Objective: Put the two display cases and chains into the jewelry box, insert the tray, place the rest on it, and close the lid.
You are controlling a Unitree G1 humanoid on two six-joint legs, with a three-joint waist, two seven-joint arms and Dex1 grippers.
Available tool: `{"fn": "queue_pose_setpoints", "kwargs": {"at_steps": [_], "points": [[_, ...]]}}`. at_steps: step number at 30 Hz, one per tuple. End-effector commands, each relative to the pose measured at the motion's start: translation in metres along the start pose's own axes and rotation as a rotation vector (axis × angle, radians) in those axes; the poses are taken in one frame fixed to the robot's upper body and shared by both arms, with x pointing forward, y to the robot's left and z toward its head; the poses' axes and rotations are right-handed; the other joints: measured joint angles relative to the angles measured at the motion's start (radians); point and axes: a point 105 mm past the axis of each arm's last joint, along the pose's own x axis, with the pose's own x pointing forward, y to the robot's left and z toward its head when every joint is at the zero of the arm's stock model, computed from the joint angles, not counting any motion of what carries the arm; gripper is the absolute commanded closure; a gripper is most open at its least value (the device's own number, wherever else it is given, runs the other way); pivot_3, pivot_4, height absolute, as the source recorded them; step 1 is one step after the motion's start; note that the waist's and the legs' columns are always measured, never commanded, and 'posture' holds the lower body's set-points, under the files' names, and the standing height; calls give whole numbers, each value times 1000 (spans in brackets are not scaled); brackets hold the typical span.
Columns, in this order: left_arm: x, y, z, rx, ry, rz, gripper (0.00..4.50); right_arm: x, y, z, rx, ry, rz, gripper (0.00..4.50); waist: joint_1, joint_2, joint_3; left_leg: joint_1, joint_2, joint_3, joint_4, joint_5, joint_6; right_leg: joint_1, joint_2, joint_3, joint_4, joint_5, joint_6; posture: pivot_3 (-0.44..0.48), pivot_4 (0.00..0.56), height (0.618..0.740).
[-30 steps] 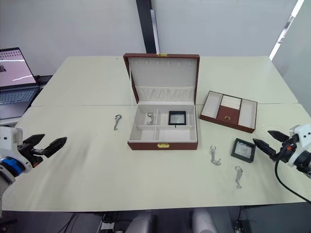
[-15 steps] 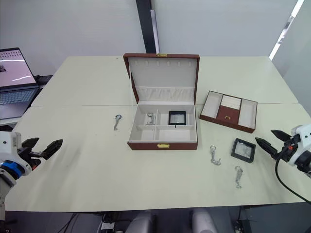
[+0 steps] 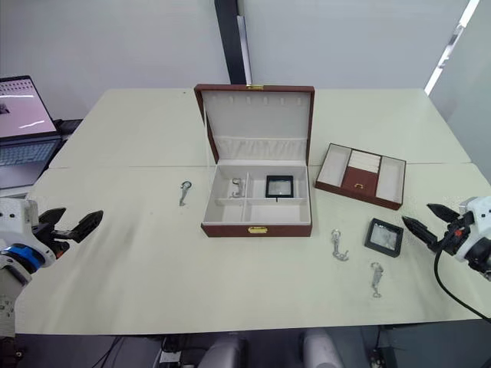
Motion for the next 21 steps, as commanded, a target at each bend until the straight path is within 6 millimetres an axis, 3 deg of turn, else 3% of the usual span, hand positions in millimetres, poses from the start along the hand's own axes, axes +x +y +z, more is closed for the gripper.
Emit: {"fn": "queue_pose_setpoints", "kwargs": {"at_steps": [1,3,11,16,21], "points": [[12,-16,10,-6,-56,-20,25,16,37,33,-58,-76,167,0,0,0,0,0,0,0,0,0,0,0,0,0,0,0,0,0,150,740],[21,-32,9,-28,-68,-48,25,27,65,47,-83,-99,281,0,0,0,0,0,0,0,0,0,0,0,0,0,0,0,0,0,150,740],[49,-76,11,-77,-101,-95,25,52,140,83,-146,-151,538,0,3,0,0,-1,0,-1,1,0,0,0,0,-1,0,0,0,0,150,740],[67,-94,11,-83,-114,-72,25,61,163,95,-170,-172,603,0,4,-1,0,-1,-1,-1,1,0,0,0,0,-1,0,0,0,0,150,740],[81,-114,7,-80,-109,-57,25,66,167,101,-175,-184,612,0,4,-2,0,-1,-1,-1,1,0,0,0,0,-1,0,0,0,0,150,740]]}}
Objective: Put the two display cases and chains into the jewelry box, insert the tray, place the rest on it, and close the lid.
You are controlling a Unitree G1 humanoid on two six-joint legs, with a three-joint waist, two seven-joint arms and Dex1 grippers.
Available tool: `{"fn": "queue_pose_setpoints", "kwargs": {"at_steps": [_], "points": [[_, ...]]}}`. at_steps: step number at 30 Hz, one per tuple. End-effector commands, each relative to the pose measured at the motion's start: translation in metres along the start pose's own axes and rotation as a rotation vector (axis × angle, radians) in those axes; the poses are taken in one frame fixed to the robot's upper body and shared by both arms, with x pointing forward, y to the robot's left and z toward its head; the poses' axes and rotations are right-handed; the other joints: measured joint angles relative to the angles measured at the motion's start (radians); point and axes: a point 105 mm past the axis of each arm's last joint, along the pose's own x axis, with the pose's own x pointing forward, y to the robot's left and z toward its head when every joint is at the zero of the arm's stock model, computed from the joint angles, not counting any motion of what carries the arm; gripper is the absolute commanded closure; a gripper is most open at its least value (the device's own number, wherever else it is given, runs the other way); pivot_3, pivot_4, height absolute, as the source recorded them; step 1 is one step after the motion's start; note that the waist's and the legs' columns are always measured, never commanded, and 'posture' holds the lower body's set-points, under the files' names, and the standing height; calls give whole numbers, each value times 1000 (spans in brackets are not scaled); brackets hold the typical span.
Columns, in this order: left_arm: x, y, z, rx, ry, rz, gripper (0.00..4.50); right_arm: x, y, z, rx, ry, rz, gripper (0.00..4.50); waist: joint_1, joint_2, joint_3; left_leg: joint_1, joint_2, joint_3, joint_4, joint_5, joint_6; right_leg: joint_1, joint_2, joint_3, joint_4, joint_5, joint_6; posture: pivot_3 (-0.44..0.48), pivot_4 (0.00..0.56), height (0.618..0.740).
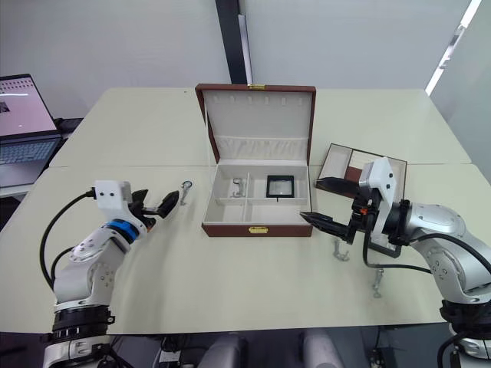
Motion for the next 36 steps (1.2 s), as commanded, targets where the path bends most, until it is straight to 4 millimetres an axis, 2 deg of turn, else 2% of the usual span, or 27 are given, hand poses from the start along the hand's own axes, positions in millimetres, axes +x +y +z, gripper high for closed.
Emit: {"fn": "queue_pose_setpoints", "kwargs": {"at_steps": [1,8,18,34,36], "points": [[11,-11,5,17,-32,25,25,5,2,13,-44,-30,11,0,0,0,0,0,0,0,0,0,0,0,0,0,0,0,0,0,150,740],[28,-16,-10,16,10,118,25,11,4,11,-35,-31,21,0,-1,0,0,0,0,0,0,0,0,-1,0,0,0,0,0,0,150,740],[44,-14,-19,21,50,175,25,13,5,9,-21,-33,19,0,0,0,0,0,0,0,0,0,0,-1,0,0,1,0,0,0,150,740],[42,-18,-43,5,151,172,25,11,6,6,-13,-20,15,0,0,0,-1,0,0,0,0,0,0,0,0,0,1,0,0,0,150,740],[41,-18,-44,-4,153,171,428,10,5,6,-13,-18,15,0,0,0,-1,0,0,0,0,0,0,0,0,0,1,0,0,0,150,740]]}}
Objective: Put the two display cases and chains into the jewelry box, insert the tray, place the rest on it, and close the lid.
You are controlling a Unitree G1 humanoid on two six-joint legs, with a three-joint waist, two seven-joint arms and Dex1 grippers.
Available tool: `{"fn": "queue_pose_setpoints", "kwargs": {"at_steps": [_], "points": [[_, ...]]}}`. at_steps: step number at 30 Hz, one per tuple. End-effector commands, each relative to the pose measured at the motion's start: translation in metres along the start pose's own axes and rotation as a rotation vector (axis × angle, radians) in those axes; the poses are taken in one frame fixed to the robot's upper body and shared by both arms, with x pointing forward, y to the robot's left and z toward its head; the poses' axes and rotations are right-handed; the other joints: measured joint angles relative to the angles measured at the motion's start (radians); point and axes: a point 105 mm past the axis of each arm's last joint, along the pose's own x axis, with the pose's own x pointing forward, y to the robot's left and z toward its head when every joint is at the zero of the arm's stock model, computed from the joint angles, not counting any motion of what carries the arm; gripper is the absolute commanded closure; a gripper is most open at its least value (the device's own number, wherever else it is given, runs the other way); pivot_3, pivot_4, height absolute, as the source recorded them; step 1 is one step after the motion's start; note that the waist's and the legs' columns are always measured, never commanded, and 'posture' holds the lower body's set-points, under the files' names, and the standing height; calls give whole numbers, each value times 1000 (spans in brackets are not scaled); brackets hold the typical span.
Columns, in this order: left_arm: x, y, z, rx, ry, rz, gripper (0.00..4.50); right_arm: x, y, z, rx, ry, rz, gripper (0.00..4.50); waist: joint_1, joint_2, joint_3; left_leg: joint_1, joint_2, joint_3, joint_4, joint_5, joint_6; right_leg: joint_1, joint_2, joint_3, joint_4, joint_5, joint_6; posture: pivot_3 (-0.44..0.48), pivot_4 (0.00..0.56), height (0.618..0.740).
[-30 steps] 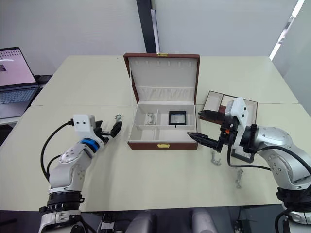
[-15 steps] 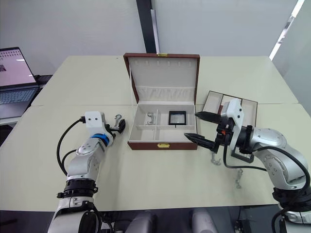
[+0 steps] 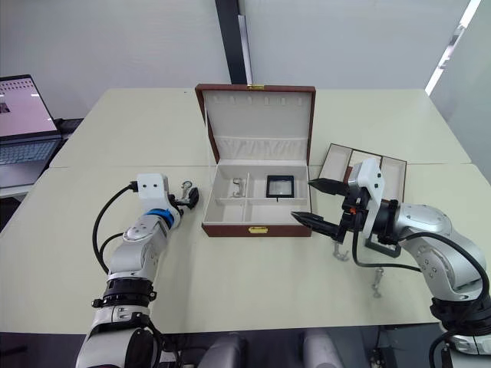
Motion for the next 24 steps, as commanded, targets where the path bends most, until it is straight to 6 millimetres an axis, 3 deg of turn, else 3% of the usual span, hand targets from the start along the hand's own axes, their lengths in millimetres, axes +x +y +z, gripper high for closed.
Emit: {"fn": "queue_pose_setpoints", "kwargs": {"at_steps": [1,14,24], "points": [[-4,-3,-21,-28,70,-12,628,-1,3,9,-44,-12,5,0,0,0,0,0,0,0,0,0,0,0,0,0,0,0,0,0,150,740],[-6,-6,-25,-39,89,-23,4363,-1,3,9,-42,-9,4,0,2,1,-1,0,-1,0,0,0,0,1,-1,0,0,0,0,0,150,740],[-7,-2,-13,-86,12,-3,4469,-2,2,8,-37,-9,-4,0,3,1,-1,0,-1,0,0,0,0,1,-1,0,0,0,0,0,150,740]]}}
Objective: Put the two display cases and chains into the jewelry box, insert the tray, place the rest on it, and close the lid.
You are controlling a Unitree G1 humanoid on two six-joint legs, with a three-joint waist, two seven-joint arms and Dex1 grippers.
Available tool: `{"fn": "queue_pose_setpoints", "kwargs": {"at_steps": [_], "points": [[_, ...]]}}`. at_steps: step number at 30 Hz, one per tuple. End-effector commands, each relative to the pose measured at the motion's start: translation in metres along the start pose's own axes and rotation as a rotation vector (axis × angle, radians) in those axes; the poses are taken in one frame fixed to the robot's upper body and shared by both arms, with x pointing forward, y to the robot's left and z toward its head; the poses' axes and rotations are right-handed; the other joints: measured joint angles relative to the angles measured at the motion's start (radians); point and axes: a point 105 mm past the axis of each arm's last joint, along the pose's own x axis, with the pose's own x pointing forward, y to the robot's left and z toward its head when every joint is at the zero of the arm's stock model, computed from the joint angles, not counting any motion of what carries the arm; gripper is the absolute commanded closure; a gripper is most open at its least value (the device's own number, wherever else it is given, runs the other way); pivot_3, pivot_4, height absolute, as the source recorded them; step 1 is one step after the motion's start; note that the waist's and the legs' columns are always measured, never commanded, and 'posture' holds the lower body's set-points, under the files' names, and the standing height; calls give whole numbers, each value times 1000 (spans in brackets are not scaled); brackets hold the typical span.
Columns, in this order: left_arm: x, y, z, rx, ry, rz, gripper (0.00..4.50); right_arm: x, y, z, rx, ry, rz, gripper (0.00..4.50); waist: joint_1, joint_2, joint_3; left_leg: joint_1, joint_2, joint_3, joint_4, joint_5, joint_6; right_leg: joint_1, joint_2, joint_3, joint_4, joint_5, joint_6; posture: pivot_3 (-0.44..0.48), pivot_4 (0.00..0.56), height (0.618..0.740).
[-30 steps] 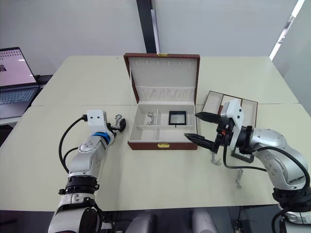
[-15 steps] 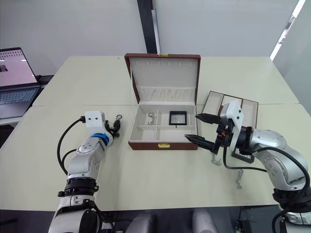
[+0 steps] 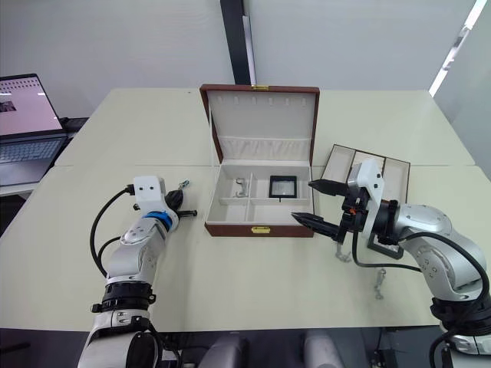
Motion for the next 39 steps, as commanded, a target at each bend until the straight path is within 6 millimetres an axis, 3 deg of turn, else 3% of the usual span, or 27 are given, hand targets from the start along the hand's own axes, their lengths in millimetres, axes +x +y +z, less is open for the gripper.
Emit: {"fn": "queue_pose_setpoints", "kwargs": {"at_steps": [1,17,27,34,39], "points": [[-3,-3,-4,-44,-10,-4,4469,-2,2,9,-46,-19,-4,0,0,0,0,0,0,0,0,0,0,0,0,0,0,0,0,0,150,740],[-49,-18,70,-6,-235,-178,4469,-8,-1,20,-65,-59,-3,0,-2,-2,1,-1,1,0,0,0,0,-1,1,0,0,0,0,0,150,740],[-80,-43,114,59,-266,-461,4469,-12,-6,16,-74,-58,-39,0,-2,-2,1,-1,1,0,0,0,0,-1,1,0,0,0,0,0,150,740],[-94,-71,120,100,-198,-711,4469,-12,-2,14,-71,-75,-62,0,-3,-2,1,-1,1,0,-1,0,0,-1,1,0,0,0,0,0,150,740],[-99,-78,116,147,-120,-850,4469,-16,1,13,-71,-72,-84,0,-4,-2,1,-1,2,0,-1,0,0,-1,2,0,0,0,0,0,150,740]]}}
